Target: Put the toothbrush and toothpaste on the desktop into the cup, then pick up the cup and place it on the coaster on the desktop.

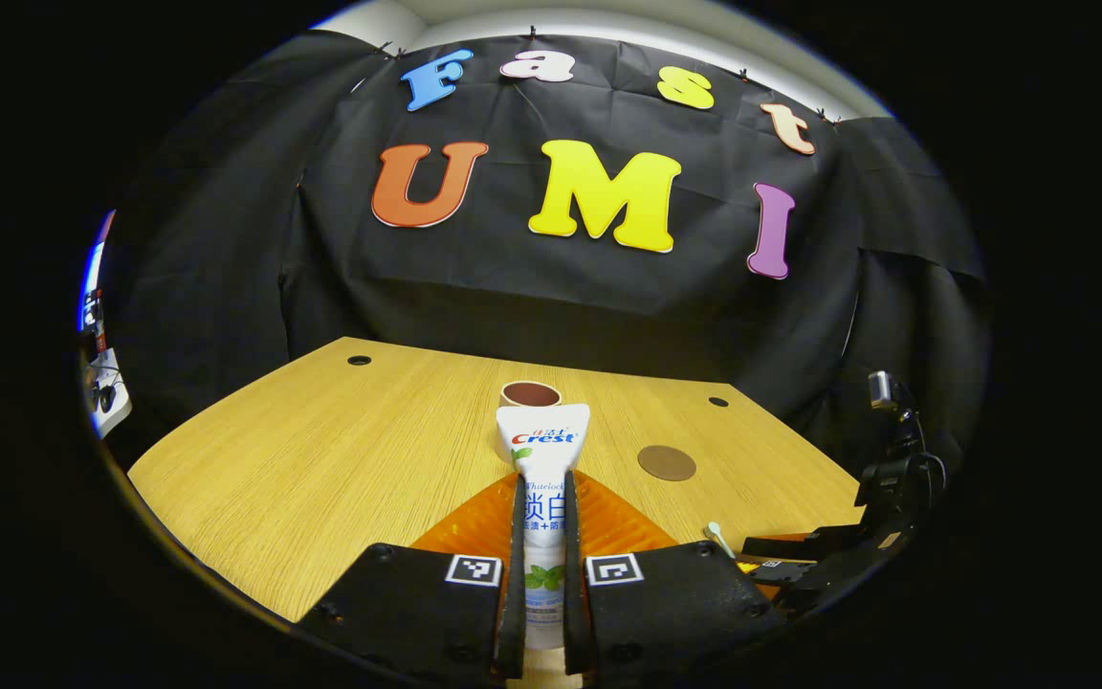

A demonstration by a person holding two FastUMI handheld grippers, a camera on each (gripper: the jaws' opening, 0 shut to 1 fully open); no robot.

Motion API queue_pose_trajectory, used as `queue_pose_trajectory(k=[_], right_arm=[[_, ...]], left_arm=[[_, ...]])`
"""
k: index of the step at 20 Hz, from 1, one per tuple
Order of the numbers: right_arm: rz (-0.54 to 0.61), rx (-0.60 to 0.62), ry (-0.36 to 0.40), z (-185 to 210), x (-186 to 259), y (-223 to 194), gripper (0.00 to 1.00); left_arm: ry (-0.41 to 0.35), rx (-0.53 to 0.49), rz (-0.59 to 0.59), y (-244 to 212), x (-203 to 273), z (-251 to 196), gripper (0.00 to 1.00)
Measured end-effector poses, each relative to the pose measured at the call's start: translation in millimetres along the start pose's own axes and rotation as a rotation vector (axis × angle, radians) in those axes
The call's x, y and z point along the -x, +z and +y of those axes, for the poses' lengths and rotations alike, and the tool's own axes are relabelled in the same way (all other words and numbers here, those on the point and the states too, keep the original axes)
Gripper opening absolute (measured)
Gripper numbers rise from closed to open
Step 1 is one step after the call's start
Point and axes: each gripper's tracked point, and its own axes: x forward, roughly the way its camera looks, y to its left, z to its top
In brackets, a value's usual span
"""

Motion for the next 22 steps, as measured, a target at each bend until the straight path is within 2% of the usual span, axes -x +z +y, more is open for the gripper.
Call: queue_pose_trajectory(k=[3, 4, 5, 7, 8, 10, 14, 17, 18, 22], right_arm=[[0.037, -0.027, -0.027, -8, -12, -4, 0.64], [0.047, -0.025, -0.023, -7, -11, -3, 0.47], [0.041, -0.013, -0.041, -10, -18, -1, 0.47], [0.04, -0.011, -0.072, -18, -18, 1, 0.36], [0.038, -0.024, -0.067, -17, -19, 2, 0.23], [0.041, -0.038, -0.058, -16, -22, 1, 0.04], [0.043, -0.092, -0.001, -11, -20, 1, 0.0], [0.02, -0.105, 0.023, -9, -15, 7, 0.03], [0.011, -0.107, 0.032, -7, -13, 9, 0.0], [-0.014, -0.125, 0.084, 0, -2, 12, 0.0]], left_arm=[[-0.015, 0.005, -0.046, 18, -5, -1, 0.18], [-0.018, 0.005, -0.061, 24, -7, -1, 0.24], [-0.019, 0.005, -0.074, 28, -9, 1, 0.18], [-0.016, 0.005, -0.092, 36, -13, 5, 0.18], [-0.014, 0.008, -0.103, 41, -14, 7, 0.18], [-0.011, 0.007, -0.12, 48, -19, 9, 0.18], [-0.006, -0.008, -0.165, 68, -27, 14, 0.18], [-0.033, -0.009, -0.223, 86, -38, 13, 0.18], [-0.042, -0.011, -0.245, 92, -44, 14, 0.18], [-0.078, -0.009, -0.308, 107, -74, 18, 0.18]])
